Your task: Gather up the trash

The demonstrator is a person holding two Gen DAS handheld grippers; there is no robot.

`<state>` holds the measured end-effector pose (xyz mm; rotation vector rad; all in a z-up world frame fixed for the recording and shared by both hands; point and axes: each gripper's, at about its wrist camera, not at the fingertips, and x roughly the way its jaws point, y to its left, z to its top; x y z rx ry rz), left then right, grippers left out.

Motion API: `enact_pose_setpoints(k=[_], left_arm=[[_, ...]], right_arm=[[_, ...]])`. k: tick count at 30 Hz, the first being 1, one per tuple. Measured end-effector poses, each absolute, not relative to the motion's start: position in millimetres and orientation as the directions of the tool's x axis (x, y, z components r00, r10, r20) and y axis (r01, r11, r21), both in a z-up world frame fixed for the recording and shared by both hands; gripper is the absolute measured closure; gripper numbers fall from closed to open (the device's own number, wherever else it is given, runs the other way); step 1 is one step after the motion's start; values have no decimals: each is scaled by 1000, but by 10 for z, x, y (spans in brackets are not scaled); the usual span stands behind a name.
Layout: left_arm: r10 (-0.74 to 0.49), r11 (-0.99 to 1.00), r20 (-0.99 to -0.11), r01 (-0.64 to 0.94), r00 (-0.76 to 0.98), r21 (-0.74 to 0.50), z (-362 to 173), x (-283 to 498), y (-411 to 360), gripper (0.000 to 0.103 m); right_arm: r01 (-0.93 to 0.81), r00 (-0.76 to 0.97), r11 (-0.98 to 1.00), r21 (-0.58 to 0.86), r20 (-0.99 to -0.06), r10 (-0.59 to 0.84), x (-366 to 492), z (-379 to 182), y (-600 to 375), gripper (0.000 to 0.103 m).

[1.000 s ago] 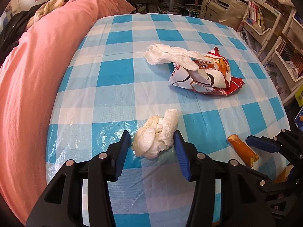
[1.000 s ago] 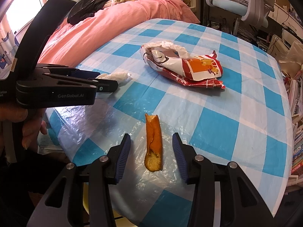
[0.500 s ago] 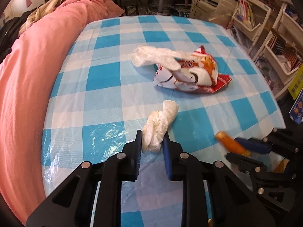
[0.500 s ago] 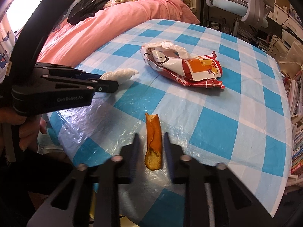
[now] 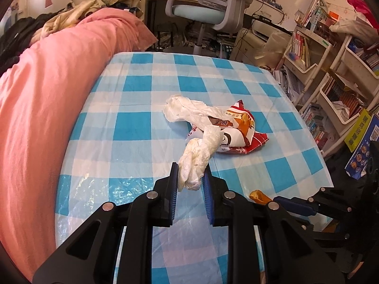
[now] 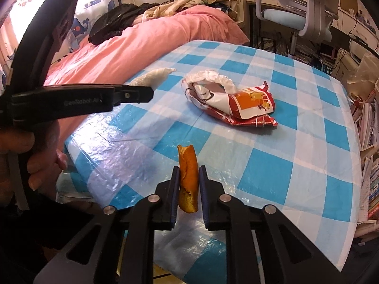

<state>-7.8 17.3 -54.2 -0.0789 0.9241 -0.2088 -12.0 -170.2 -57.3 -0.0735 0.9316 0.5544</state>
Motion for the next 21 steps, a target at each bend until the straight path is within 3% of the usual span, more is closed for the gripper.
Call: enact_pose_setpoints(k=[21], left_arm=[[-196, 980, -764, 138, 614, -141, -471, -122, 210, 84]], right_arm=[[-512, 472, 841, 175, -761, 445, -180, -527, -1643, 86]])
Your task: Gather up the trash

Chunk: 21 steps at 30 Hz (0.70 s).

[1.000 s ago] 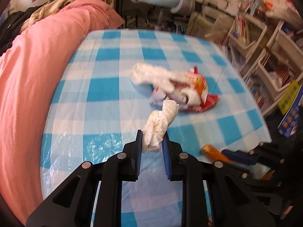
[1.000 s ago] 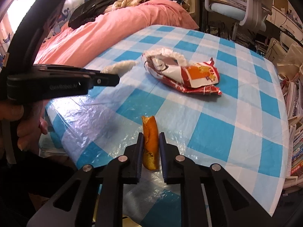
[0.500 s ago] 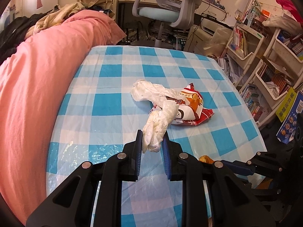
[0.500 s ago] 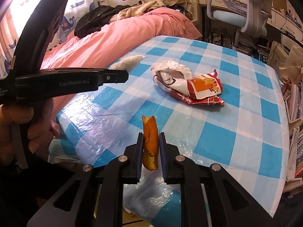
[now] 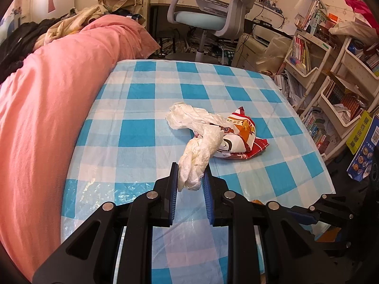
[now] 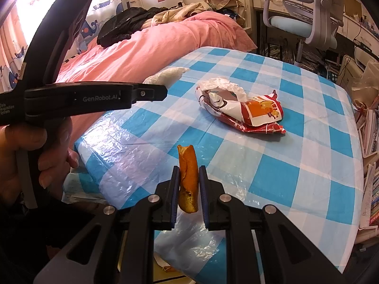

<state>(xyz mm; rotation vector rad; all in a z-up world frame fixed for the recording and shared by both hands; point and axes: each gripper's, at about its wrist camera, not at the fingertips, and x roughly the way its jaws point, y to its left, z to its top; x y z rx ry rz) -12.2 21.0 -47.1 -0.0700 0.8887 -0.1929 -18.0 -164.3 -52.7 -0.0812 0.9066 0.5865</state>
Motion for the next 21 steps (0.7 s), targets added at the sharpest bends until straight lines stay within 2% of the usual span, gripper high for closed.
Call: enact_pose_setpoints(k=[21], left_arm=[[-193, 981, -763, 141, 617, -134, -465, -135, 194, 84]], right_arm=[[-510, 509, 842, 175, -728, 460, -180, -429, -1670, 86]])
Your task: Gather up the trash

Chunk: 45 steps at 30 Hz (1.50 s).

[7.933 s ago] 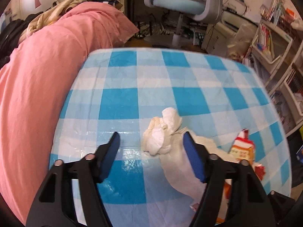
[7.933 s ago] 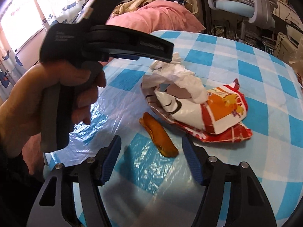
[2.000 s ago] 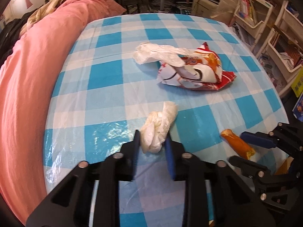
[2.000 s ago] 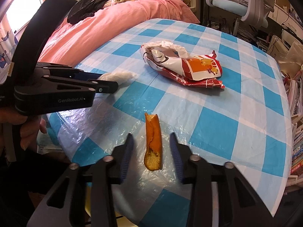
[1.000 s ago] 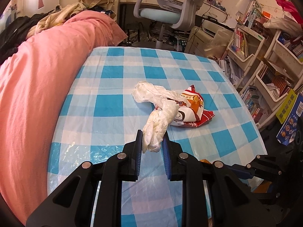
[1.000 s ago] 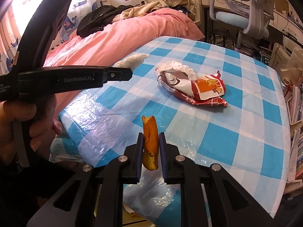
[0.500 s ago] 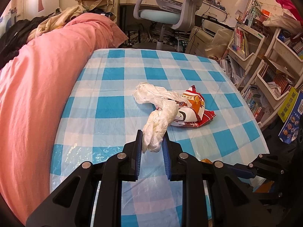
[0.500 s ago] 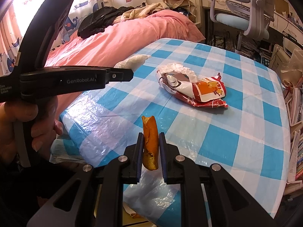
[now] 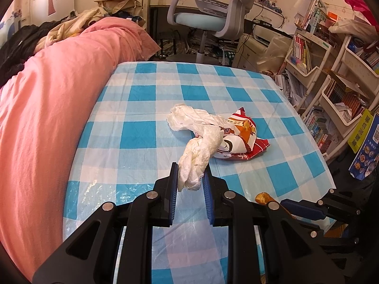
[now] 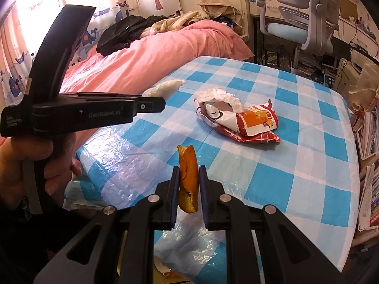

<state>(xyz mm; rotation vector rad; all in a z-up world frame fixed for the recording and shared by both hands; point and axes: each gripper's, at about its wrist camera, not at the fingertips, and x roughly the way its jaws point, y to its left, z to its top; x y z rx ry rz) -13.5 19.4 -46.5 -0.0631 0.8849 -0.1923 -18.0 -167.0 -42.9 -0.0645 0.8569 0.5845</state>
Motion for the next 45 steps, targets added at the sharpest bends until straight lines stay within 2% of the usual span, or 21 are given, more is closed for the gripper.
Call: enact_pose_setpoints(k=[45], left_arm=[[-183, 982, -756, 155, 628, -109, -419, -155, 170, 84]], right_arm=[[-535, 521, 830, 161, -710, 473, -227, -352, -1584, 86]])
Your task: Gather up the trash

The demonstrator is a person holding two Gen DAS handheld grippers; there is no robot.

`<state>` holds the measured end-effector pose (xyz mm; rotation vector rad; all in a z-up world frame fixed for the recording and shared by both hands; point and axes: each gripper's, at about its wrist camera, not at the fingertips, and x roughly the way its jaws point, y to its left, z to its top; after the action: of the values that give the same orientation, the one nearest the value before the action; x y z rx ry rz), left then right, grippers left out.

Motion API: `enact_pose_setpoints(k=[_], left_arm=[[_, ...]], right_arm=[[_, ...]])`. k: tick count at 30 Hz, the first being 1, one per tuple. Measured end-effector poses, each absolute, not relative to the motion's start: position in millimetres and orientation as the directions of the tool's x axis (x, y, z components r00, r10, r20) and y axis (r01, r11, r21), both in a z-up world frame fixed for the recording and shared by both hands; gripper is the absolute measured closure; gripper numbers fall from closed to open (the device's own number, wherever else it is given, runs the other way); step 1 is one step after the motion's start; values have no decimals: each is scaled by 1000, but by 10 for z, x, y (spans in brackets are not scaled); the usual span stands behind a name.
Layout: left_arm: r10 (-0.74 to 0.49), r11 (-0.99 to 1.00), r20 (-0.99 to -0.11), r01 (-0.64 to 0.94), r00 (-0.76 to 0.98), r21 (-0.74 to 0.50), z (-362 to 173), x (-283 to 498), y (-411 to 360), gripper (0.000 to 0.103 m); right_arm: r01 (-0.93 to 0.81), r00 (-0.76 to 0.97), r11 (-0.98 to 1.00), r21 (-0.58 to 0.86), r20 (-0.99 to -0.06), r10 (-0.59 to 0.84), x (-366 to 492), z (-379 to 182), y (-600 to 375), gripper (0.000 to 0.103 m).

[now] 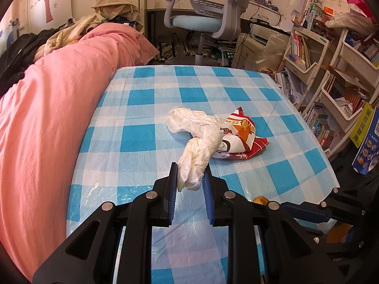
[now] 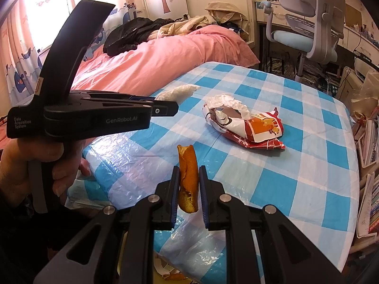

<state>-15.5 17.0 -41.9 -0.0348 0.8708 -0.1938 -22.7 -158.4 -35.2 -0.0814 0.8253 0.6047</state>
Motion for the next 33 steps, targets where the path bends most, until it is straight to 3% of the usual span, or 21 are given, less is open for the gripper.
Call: enact_pose_setpoints(k=[33], left_arm=[[-180, 982, -756, 158, 629, -103, -419, -179, 154, 84]], right_arm=[[-551, 519, 820, 157, -704, 484, -262, -361, -1579, 86]])
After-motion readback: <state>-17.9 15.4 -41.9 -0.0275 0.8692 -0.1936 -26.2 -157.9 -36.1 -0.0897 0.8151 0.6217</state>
